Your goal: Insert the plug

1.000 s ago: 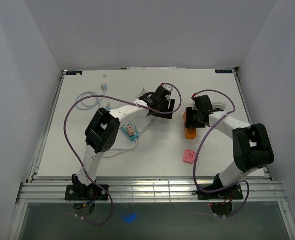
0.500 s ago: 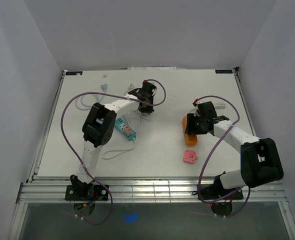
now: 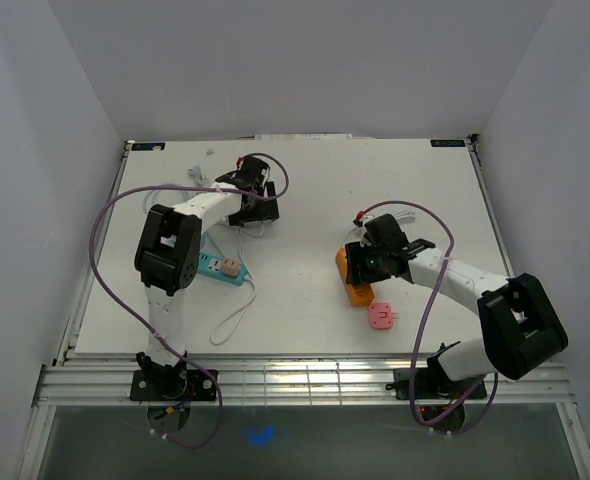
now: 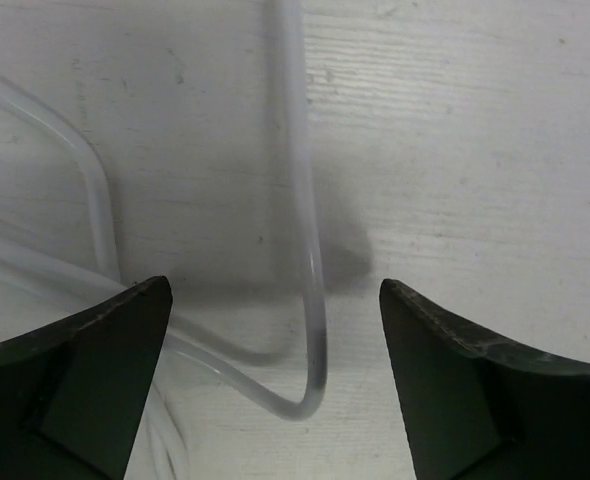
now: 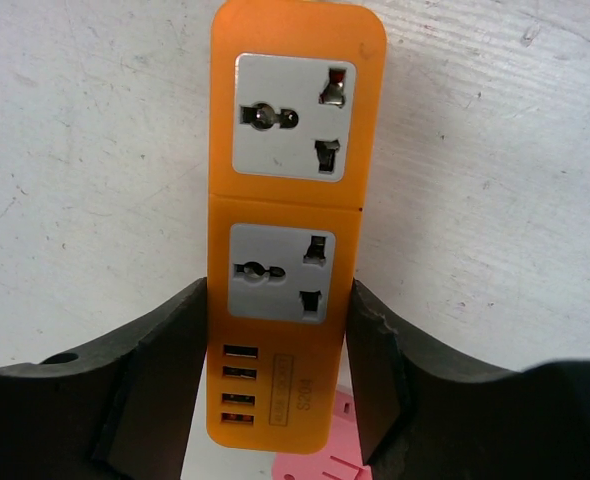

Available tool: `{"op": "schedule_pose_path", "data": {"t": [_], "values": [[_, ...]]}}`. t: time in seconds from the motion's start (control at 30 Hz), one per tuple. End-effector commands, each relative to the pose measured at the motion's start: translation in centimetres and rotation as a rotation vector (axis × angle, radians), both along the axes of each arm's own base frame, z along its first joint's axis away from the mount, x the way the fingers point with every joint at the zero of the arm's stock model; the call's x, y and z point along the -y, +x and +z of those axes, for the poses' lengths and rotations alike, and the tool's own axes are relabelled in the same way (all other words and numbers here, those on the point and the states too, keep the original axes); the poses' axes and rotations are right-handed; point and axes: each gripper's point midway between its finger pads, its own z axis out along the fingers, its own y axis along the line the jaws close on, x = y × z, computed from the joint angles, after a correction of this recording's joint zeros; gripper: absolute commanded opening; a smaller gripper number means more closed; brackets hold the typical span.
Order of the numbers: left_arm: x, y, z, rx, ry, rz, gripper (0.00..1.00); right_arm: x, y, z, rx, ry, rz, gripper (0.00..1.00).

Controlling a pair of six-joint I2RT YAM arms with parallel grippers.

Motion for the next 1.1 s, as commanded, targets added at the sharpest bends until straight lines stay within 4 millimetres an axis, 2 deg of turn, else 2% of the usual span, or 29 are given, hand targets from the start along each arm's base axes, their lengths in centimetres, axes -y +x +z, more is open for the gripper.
{"op": "schedule_pose_path", "data": {"t": [0.0, 0.03, 0.17, 0.27, 0.37, 0.57, 0.6, 0.73, 0.97, 1.0, 1.07], "values": [[1.9, -0.6, 5.6, 0.077, -0.090, -0.057, 0.98, -0.8, 1.5, 1.6, 0.036, 0.026, -0.017, 0.60], [2.2, -0.7, 6.7, 0.095, -0.104, -0.068, 0.98, -0.6, 1.4, 1.5, 0.031, 0.014, -0.018, 0.68], [3.2, -1.5, 9.4, 0.124, -0.146, -0.107, 0.98, 0.1, 1.4, 3.2, 0.072, 0.012, -0.052, 0.82], [3.6, -2.1, 11.0, 0.133, -0.159, -0.125, 0.98, 1.6, 1.0, 4.2, 0.086, -0.031, -0.105, 0.87], [3.5, -2.8, 12.0, 0.127, -0.154, -0.127, 0.98, 2.9, -0.2, 4.4, 0.063, -0.070, -0.137, 0.87], [2.7, -4.6, 12.9, 0.085, -0.122, -0.119, 0.98, 5.2, -3.5, 3.2, -0.025, -0.137, -0.232, 0.87], [2.7, -5.0, 13.7, 0.100, -0.135, -0.121, 0.98, 5.4, -4.0, 2.9, -0.039, -0.139, -0.245, 0.87], [3.8, -6.6, 14.8, 0.118, -0.177, -0.158, 0.98, 6.3, -5.6, 1.6, -0.064, -0.177, -0.277, 0.87], [6.1, -8.7, 14.9, 0.118, -0.233, -0.228, 0.98, 5.3, -7.0, -0.5, -0.089, -0.154, -0.258, 0.84], [5.9, -9.0, 14.4, 0.111, -0.231, -0.226, 0.98, 5.2, -7.1, -0.6, -0.088, -0.152, -0.256, 0.83], [6.0, -9.0, 14.9, 0.145, -0.255, -0.219, 0.98, 5.2, -7.3, -1.2, -0.091, -0.162, -0.256, 0.82]]}}
